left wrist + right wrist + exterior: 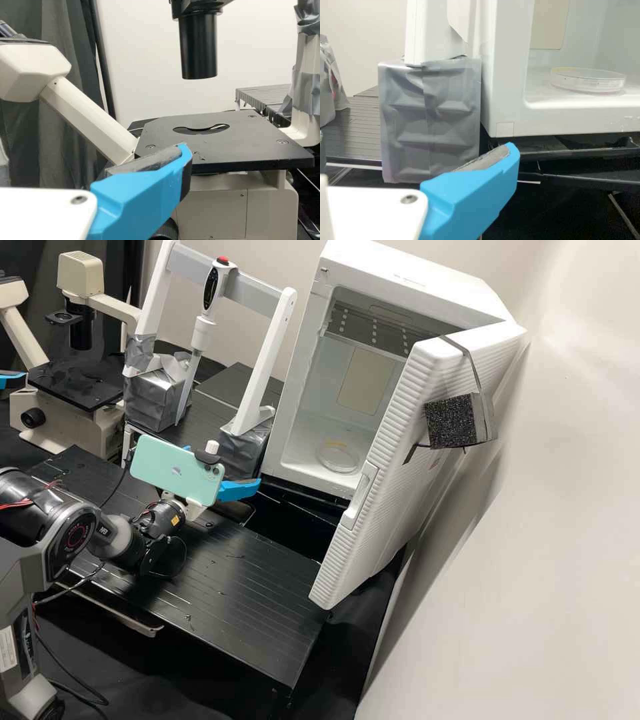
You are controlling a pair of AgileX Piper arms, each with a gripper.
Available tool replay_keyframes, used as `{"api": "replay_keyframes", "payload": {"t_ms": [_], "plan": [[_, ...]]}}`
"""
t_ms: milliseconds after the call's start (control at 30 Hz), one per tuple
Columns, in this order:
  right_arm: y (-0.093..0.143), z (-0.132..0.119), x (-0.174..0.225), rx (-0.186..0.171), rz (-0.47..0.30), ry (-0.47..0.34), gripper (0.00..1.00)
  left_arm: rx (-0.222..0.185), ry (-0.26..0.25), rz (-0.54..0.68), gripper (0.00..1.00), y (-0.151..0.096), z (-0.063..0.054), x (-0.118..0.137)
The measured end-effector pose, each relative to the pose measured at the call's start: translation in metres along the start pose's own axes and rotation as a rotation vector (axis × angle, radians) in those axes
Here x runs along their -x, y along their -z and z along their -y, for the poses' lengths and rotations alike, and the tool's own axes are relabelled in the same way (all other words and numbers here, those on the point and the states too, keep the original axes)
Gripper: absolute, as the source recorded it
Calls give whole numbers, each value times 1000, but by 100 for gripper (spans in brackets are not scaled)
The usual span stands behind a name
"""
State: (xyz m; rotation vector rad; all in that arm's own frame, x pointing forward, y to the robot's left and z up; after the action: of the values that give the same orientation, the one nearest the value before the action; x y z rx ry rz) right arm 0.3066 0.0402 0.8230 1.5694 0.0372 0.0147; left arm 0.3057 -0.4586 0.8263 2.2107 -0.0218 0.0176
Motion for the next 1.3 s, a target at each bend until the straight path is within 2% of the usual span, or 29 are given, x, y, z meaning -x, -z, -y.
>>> {"api": "replay_keyframes", "payload": {"t_ms": [300,433,533,700,867,1000,1200,1300], "plan": [[-1,0,1,1,-1,-5,100,0,0,0,100,0,0,0],[-9,-8,20,26,-19,-27,100,0,0,0,100,0,0,0],[-18,-21,39,15,-33,-65,100,0,0,0,100,0,0,0],[-35,-50,66,-25,-72,-166,100,0,0,0,100,0,0,0],[-55,-76,79,-64,-30,-236,100,0,0,0,100,0,0,0],[-68,-98,77,-64,-3,-303,100,0,0,0,100,0,0,0],[-75,-121,55,-43,-15,-343,100,0,0,0,100,0,0,0],[-77,-132,40,-49,-5,-364,100,0,0,0,100,0,0,0]]}}
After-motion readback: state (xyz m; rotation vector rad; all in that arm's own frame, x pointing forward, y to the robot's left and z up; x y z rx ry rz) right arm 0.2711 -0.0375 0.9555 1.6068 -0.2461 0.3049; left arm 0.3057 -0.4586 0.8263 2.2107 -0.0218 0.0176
